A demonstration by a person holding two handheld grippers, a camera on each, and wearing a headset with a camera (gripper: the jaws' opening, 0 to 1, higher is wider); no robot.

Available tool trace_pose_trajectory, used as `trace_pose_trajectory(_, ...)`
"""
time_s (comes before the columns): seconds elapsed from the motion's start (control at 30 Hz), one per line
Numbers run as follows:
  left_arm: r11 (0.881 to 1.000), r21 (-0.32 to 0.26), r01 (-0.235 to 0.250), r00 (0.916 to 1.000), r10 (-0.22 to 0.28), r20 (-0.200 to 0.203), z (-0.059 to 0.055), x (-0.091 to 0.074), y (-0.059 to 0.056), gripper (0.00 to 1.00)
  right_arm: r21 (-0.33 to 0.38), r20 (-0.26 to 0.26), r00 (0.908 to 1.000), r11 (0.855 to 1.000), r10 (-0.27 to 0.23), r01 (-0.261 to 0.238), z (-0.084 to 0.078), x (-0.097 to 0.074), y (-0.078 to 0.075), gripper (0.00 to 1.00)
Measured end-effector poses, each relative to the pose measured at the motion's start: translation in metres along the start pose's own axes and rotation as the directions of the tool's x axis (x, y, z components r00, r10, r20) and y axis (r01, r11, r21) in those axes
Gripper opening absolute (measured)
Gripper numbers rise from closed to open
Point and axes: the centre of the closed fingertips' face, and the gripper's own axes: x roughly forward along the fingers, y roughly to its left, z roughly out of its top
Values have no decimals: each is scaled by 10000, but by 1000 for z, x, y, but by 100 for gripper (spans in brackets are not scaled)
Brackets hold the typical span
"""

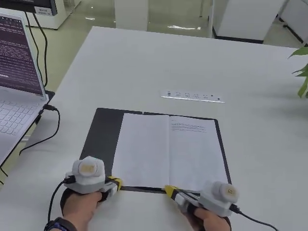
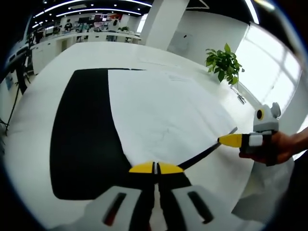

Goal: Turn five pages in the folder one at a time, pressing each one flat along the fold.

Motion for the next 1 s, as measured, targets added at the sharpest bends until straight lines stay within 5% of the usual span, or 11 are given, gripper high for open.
trace_pose_trajectory(0.4,9961,857,223,9974,-280,666,25,-32,-26,14,-1053,229,9997,9944,-56,80,12,-35,-9,8)
trace_pose_trajectory(0.77,9950,988,-160,9937,49,1115,40,-57,-26,21,-1153,1151,9932,9928,-179,313,51,-64,-19,13)
trace_pose_trajectory(1.0,9913,1255,-399,9883,207,1512,57,-77,-28,26,-2074,1175,9929,9773,-202,445,66,-82,-15,17)
